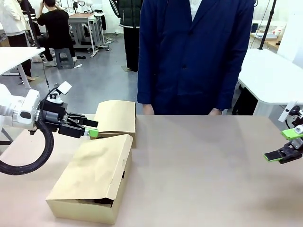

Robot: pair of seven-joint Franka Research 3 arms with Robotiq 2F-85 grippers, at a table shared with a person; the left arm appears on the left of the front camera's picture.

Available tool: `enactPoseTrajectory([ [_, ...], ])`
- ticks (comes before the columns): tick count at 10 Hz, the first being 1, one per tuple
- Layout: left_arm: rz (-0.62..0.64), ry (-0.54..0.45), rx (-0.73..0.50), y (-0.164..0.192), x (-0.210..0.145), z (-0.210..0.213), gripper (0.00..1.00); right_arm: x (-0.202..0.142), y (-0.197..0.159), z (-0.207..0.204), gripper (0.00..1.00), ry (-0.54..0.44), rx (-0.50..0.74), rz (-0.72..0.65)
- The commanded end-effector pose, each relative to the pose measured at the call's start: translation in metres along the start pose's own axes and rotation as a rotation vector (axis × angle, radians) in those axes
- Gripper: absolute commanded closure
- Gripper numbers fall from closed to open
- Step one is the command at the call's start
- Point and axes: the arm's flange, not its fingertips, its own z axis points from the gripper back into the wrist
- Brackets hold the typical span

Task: Place items inside the box.
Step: Close the lid of the Mailer Box closest to the robot.

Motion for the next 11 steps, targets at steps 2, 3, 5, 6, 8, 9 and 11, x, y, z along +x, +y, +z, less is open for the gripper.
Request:
enactPoseTrajectory([
  [2, 0.186, 0.0, -0.175, -0.008, 0.01, 0.017, 0.0, -0.002, 0.002, 0.003, 0.0, 0.009, 0.006, 0.012],
  [3, 0.261, -0.017, -0.248, -0.012, 0.014, 0.029, 0.0, -0.002, 0.002, 0.003, 0.0, 0.009, 0.006, 0.012],
  [5, 0.493, -0.029, -0.303, -0.016, 0.013, 0.056, 0.0, -0.002, 0.002, 0.003, 0.0, 0.009, 0.006, 0.012],
  [6, 0.581, -0.053, -0.24, -0.015, 0.006, 0.075, 0.0, -0.002, 0.002, 0.003, 0.0, 0.009, 0.006, 0.012],
  [8, 0.693, -0.233, -0.269, -0.002, -0.016, 0.118, 0.0, -0.002, 0.002, 0.003, 0.0, 0.009, 0.006, 0.012],
  [9, 0.738, -0.312, -0.245, 0.005, -0.027, 0.13, 0.0, -0.002, 0.002, 0.003, 0.0, 0.009, 0.006, 0.012],
  [11, 0.706, -0.202, -0.238, 0.0, -0.026, 0.126, 0.0, -0.002, 0.002, 0.003, 0.0, 0.009, 0.006, 0.012],
])
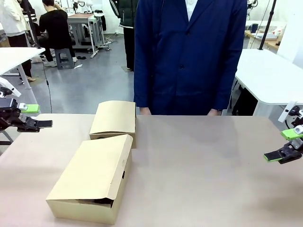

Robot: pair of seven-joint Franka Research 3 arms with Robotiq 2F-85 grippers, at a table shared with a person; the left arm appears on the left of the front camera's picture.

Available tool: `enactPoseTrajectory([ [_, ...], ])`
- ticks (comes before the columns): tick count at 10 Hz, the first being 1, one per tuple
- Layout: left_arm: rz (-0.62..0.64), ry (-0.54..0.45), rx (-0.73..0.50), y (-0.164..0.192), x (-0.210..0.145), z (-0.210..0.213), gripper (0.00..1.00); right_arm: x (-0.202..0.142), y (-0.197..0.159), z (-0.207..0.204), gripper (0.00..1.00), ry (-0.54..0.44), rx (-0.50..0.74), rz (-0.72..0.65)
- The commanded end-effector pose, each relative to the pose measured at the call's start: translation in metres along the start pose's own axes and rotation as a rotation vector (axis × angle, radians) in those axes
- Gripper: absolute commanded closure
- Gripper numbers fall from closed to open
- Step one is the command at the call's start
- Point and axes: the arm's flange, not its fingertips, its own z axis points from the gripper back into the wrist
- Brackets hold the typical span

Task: Place items inside the box.
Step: Close the lid of the Mailer Box closest to the robot.

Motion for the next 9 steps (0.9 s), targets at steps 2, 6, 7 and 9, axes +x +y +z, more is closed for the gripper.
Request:
enactPoseTrajectory([
  [2, -0.042, 0.046, 0.035, -0.0092, 0.0066, -0.0166, 0.0, -0.0017, 0.0025, 0.0032, 0.0, 0.009, 0.006, 0.013],
  [6, -0.042, 0.046, 0.035, -0.0092, 0.0066, -0.0166, 0.0, -0.0017, 0.0025, 0.0032, 0.0, 0.009, 0.006, 0.013],
  [7, -0.042, 0.046, 0.035, -0.0092, 0.0066, -0.0166, 0.0, -0.0017, 0.0025, 0.0032, 0.0, 0.009, 0.006, 0.013],
  [9, -0.042, 0.046, 0.035, -0.0092, 0.0066, -0.0166, 0.0, -0.0017, 0.0025, 0.0032, 0.0, 0.009, 0.006, 0.013],
])
